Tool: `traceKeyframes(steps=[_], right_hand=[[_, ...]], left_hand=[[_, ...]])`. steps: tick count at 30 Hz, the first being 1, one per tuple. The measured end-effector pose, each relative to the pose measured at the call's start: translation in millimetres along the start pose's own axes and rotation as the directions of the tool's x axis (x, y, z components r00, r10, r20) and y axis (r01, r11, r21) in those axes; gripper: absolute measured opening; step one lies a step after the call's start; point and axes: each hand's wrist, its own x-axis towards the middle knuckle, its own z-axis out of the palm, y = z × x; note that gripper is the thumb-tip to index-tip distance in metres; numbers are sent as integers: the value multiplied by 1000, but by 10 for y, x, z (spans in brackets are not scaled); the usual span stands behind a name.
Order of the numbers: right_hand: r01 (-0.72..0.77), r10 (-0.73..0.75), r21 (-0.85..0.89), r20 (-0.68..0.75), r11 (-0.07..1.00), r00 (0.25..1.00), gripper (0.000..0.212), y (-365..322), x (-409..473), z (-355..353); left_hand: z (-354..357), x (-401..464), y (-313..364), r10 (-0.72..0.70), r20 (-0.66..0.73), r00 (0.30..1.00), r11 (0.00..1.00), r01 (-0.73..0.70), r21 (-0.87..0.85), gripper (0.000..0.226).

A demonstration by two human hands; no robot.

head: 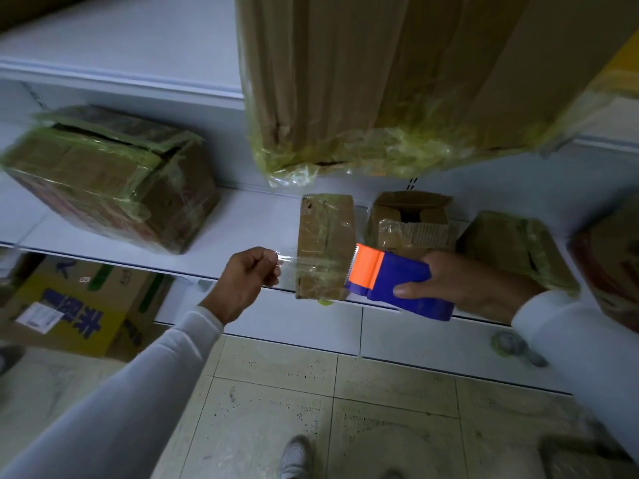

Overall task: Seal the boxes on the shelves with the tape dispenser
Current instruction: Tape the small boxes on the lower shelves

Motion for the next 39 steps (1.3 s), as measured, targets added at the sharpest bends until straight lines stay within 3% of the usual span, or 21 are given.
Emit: traceKeyframes(steps=[3,7,13,15,17,20,22,26,33,35,37,39], right_hand=[[-37,37,-2,24,999,999,42,-20,52,-45],[-75,81,-154,36,985,996,51,12,161,-4],[-88,89,-195,-2,977,996,52,47,309,55],[-87,87,-199,-10,976,996,53,53,329,64],[-82,79,-187,-23,979,997,54,72,326,76],[-81,78,-141,-23,987,997,52,91,309,111],[-80,80,-157,-7,984,997,50,84,310,131],[-83,93,-230,35,970,995,52,40,336,237],[-33,40,-100,64,994,997,63,-35,280,379],[-20,26,-60,88,998,996,53,-16,271,443],[-34,38,-51,95,998,995,47,-15,287,488],[-50,53,-34,97,998,994,45,-7,309,500]], left_hand=[[29,43,-78,-13,2,1000,999,13,39,22],[86,132,-252,-73,-38,997,993,76,94,19],[244,309,-498,-73,-153,986,900,131,416,11],[247,290,-531,-10,-206,979,864,112,491,17],[245,234,-535,168,-249,954,848,-11,530,16],[287,101,-498,354,-60,934,796,-267,543,24],[340,84,-496,404,41,914,742,-354,569,28],[329,137,-480,414,26,910,746,-356,563,28],[-106,53,-466,419,139,898,663,-406,629,27],[-168,29,-458,422,183,888,578,-419,700,28],[-171,41,-427,493,221,841,429,-456,779,30],[-92,94,-343,497,338,799,306,-526,793,49]])
